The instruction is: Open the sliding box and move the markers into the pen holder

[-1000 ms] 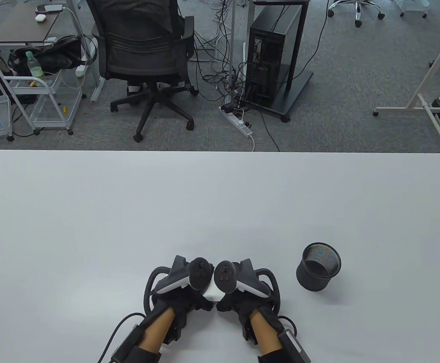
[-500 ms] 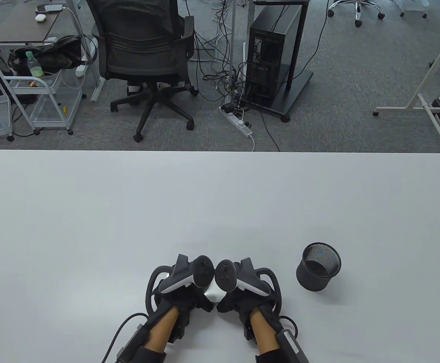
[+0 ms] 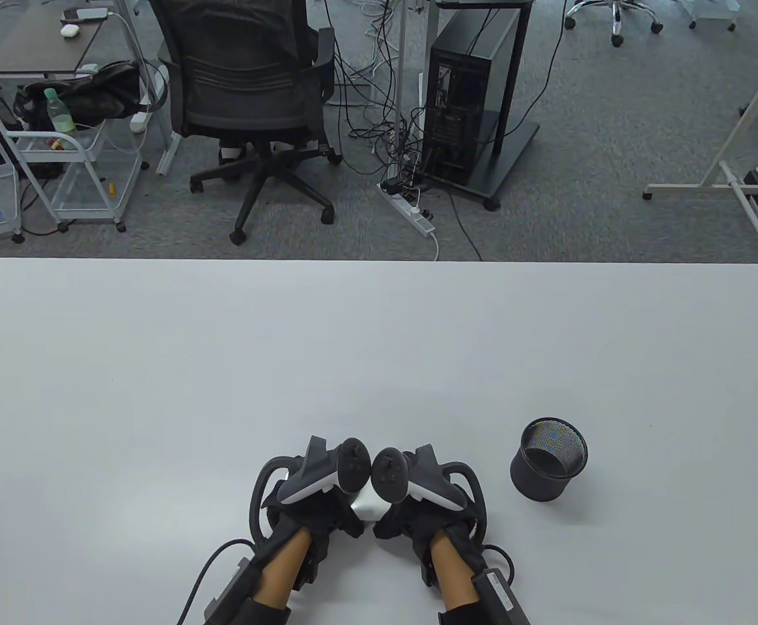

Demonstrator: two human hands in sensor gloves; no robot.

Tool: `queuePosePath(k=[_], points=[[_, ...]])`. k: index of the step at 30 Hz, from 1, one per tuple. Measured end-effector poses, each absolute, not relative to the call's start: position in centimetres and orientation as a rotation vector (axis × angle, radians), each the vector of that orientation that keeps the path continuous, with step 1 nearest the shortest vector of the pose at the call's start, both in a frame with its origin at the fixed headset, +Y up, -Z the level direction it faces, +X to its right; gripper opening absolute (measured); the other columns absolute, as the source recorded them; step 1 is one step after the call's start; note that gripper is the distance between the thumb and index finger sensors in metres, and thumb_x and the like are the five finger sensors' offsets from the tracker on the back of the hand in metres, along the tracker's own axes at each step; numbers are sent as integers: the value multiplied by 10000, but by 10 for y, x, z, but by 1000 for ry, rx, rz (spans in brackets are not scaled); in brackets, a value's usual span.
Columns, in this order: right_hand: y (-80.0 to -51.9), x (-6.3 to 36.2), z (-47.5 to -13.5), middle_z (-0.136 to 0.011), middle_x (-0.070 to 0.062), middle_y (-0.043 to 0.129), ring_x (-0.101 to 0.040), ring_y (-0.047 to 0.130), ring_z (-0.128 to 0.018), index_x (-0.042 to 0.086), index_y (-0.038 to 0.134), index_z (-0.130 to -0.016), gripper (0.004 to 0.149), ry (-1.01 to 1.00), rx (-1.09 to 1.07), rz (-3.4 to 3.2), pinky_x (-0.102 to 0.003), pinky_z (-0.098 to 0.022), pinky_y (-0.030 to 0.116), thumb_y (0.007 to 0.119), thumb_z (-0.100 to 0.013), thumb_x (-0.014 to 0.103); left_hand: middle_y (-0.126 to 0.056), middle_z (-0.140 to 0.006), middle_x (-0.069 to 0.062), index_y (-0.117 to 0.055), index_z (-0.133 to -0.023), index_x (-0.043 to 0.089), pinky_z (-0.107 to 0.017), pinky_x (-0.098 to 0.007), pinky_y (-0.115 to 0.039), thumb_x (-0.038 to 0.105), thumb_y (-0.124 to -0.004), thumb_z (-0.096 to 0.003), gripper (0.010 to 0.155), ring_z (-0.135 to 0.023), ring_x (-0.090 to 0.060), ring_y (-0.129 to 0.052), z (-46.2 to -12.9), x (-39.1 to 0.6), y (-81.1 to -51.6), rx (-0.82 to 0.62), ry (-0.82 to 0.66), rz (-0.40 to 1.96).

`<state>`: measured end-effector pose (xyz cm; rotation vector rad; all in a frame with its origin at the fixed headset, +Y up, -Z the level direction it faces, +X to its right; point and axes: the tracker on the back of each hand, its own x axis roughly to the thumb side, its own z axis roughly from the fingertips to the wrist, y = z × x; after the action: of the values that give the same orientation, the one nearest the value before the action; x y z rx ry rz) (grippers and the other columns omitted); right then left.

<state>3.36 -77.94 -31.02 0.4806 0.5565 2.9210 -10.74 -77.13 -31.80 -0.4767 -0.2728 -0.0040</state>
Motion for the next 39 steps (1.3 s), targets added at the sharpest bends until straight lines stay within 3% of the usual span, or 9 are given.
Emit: queuePosePath(k=[6,15,39], points=[[-779,33,-310,-1114,-119,440,-438,543,-919,305,377,-1003,818,549,482,2944,-576,-677,559,808,-386,625,-544,-1166,1,-479,-1055,367,-759,-569,-542,622,-829,-421,768,-1061,-280,-599,-318,-117,-768,-479,-243,-92],[-779,33,-310,-1114,-127,431,-441,537,-920,261,362,-1022,881,565,485,2943,-583,-675,554,835,-364,606,-501,-1177,11,-450,-1056,369,-762,-563,-521,613,-816,-428,767,-1075,-283,-552,-319,-132,-771,-498,-235,-65],[-780,33,-310,-1115,-118,427,-439,536,-921,265,371,-1014,855,576,482,2944,-590,-673,553,830,-372,596,-447,-1188,-9,-415,-1065,341,-761,-567,-486,618,-794,-430,790,-1081,-302,-493,-319,-192,-776,-482,-294,-15]])
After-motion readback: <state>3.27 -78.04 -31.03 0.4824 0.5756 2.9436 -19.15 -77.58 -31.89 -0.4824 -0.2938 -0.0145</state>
